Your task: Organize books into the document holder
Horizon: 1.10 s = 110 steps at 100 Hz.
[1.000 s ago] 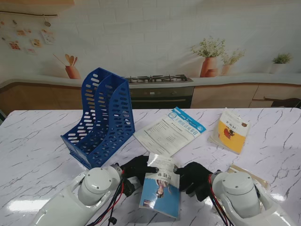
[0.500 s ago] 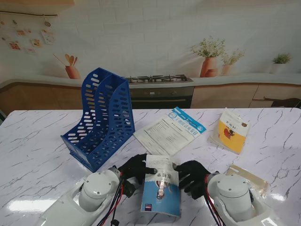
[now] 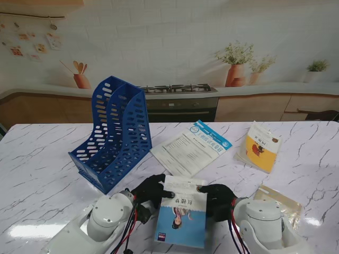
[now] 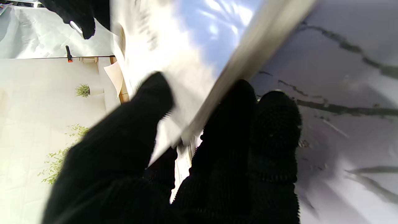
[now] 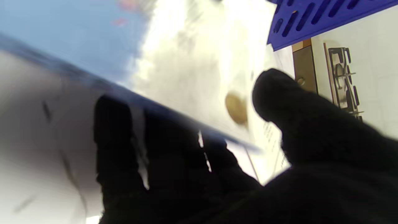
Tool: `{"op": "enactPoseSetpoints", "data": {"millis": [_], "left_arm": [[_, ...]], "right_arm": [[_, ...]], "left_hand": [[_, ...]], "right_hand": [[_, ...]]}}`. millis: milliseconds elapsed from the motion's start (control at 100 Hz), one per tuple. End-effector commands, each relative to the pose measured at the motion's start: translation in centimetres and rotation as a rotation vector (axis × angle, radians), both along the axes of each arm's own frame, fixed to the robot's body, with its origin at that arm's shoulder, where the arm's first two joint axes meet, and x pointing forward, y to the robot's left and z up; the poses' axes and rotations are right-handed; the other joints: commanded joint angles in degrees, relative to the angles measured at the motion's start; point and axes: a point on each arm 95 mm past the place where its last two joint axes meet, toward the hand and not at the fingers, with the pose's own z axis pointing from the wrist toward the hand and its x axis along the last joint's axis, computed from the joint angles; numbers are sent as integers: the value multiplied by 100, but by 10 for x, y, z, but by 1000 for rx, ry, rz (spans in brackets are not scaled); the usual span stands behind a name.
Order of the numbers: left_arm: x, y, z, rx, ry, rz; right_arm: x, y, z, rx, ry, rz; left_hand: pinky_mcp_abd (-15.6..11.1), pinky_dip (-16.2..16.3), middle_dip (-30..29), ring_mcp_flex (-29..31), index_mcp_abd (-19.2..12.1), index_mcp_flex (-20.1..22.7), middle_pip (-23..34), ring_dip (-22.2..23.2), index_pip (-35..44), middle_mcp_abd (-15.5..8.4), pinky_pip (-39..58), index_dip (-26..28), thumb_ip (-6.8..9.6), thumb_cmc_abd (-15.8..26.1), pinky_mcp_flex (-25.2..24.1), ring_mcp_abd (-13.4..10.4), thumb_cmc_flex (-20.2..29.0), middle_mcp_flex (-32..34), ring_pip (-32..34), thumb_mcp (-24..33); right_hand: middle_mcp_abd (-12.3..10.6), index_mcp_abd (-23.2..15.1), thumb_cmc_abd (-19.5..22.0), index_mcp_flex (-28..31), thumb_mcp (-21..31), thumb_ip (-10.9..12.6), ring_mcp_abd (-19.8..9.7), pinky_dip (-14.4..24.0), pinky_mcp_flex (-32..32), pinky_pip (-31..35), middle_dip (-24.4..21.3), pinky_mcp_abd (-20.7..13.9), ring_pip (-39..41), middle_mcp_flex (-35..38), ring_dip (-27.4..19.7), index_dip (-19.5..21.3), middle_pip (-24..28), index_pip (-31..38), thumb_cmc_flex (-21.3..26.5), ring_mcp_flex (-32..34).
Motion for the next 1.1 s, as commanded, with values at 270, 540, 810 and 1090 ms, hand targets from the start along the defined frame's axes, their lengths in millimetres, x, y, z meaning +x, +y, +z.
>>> {"op": "enactPoseSetpoints", "data": {"millis": [270, 540, 810, 1090], "left_arm": [[-10, -18, 3, -51, -33, 2], [-11, -18, 13, -68, -76, 23], [-11, -11, 40, -65, -210, 31], [-8, 2, 75, -21, -308, 3]], "right_arm": [[-2, 16, 4, 76, 8, 27], [1, 13, 5, 75, -80, 99], [8, 10, 25, 9, -283, 243], [20, 6, 46, -118, -466, 362]], "left_hand": [[-709, -118, -60, 212, -225, -61, 86, 79, 108, -1005, 469, 157, 236, 37, 224, -252, 660, 241, 252, 756], [-556, -51, -177, 112, -247, -81, -2, 44, -7, -1013, 530, 33, 264, 69, 62, -130, 678, 246, 253, 507], [-361, 738, -2013, -726, 642, 206, 578, -472, -2688, -507, 115, -2000, 379, 578, -903, 191, -259, -935, -314, 138], [915, 1744, -2768, -2834, 716, 46, -364, -1381, -4317, -436, -1450, -2679, 561, 1054, -3706, 985, -744, -2087, -2019, -716]], "right_hand": [[-735, -1366, -155, 1206, 370, -718, -1094, 616, 1430, 1164, 615, -429, 1742, 2098, 575, -614, 194, 2334, 2212, 1502], [-844, -1978, 367, 2206, 914, -936, -1178, 1114, 1397, 1455, 1701, -576, 2792, 2194, 1411, 700, 331, 3470, 2730, 1412], [-1022, -2295, 824, 2256, 875, -1004, -1571, 1919, 1380, 1652, 2741, -798, 3886, 1933, 1957, 1589, 848, 4560, 2957, 1194], [-1195, -2549, 1130, 2464, 684, -967, -1664, 2292, 1222, 1591, 3194, -882, 4203, 1857, 2200, 1894, 1043, 5058, 3086, 1079]]}}
